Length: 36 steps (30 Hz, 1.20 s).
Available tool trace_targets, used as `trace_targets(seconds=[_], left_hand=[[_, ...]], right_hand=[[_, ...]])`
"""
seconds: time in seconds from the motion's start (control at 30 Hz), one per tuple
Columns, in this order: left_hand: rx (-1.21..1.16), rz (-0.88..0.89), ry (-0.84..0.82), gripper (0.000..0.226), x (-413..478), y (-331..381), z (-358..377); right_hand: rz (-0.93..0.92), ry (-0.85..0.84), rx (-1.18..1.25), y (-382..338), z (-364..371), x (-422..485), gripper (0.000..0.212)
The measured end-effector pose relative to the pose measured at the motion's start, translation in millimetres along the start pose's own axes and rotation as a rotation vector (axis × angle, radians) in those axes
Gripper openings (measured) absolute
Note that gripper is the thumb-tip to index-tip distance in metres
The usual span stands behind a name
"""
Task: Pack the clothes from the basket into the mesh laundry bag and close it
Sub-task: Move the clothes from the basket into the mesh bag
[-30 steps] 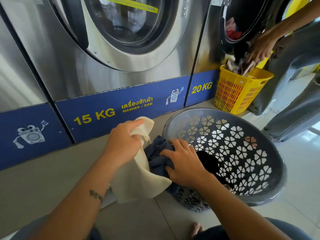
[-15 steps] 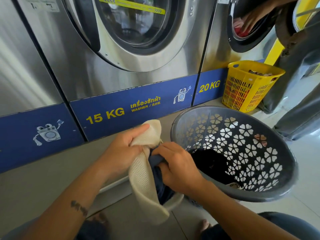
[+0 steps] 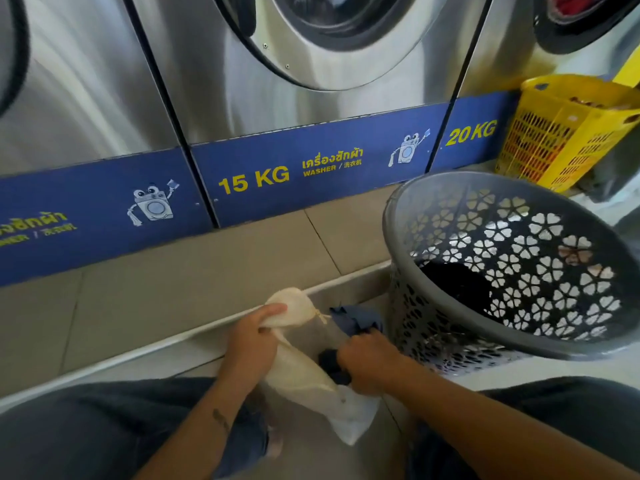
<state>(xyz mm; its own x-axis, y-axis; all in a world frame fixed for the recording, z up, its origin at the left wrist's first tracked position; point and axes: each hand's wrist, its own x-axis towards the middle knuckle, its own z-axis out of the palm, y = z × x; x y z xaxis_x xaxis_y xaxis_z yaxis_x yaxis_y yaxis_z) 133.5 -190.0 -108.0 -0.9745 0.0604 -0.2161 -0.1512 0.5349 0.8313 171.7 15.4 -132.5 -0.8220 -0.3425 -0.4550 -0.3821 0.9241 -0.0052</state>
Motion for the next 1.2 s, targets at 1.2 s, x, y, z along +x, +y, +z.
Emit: trace_targets(seconds=[1.2], left_hand=[[0.278, 0.361, -0.158, 0.062, -6, -20, 38]], right_hand=[[-0.032, 0.199, 0.168, 16, 17, 1, 0.062]])
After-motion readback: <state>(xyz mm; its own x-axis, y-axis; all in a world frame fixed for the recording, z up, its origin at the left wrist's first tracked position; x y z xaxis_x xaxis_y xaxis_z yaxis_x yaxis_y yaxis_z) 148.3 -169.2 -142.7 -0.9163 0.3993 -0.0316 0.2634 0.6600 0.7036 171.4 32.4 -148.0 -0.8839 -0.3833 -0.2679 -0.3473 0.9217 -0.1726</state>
